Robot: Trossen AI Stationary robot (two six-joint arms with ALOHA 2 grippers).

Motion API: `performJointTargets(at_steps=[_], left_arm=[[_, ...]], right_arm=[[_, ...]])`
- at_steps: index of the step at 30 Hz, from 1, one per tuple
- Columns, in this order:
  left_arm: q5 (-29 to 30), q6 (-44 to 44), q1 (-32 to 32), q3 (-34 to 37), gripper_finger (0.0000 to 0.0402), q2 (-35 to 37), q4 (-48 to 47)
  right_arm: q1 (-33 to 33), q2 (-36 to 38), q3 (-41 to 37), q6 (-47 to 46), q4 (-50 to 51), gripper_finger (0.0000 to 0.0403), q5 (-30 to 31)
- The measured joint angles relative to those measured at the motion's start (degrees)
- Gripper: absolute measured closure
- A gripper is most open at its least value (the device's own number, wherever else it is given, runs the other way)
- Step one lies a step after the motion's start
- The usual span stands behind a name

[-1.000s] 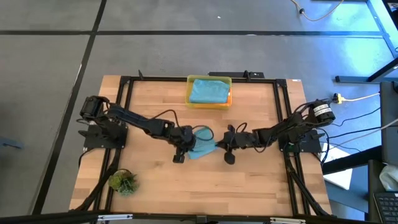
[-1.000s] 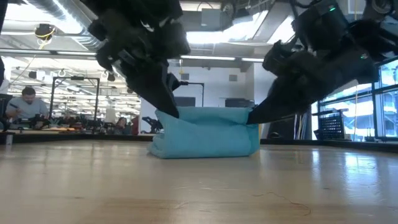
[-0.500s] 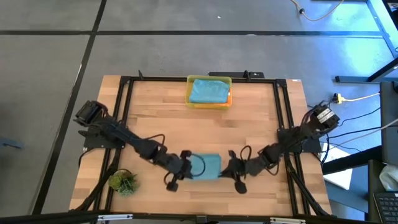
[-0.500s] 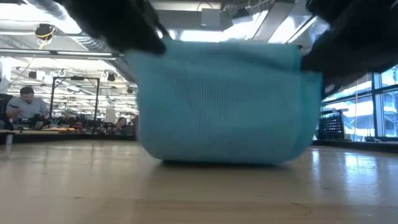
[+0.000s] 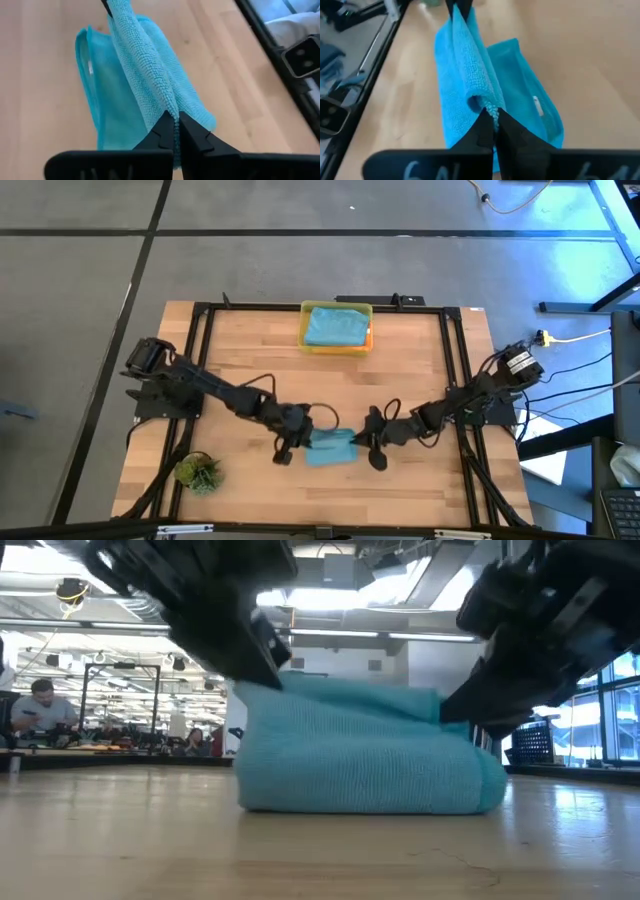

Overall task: Fold microfiber towels
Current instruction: Fold the blue microfiber cloth

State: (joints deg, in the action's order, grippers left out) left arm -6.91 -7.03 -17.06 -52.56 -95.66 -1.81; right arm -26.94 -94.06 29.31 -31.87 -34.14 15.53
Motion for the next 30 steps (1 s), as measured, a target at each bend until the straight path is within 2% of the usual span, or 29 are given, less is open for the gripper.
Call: performJointTargets(at_steps=[3,9,21,30], left_arm=[[-2.27,0.13,3.95,2.26,0.0401,-0.04,0.97],[-7.60,-0.04,10.26,8.34,0.0402,-0.68,10.28],[-9.51,1.64,18.03,8.79,0.0399,-2.86,12.33],[-6.74,1.58,18.71,9.07,0.0336,-3.72,10.14]], right_arm=[[2.30,0.00,-2.19,-1.96,-1.50,0.0401,-0.32],[7.00,0.00,-4.24,-3.52,-1.64,0.0401,-0.44],[12.81,-0.03,-6.44,-5.81,-0.22,0.0401,-0.29],[13.95,-0.04,-6.74,-7.00,3.03,0.0401,1.55]])
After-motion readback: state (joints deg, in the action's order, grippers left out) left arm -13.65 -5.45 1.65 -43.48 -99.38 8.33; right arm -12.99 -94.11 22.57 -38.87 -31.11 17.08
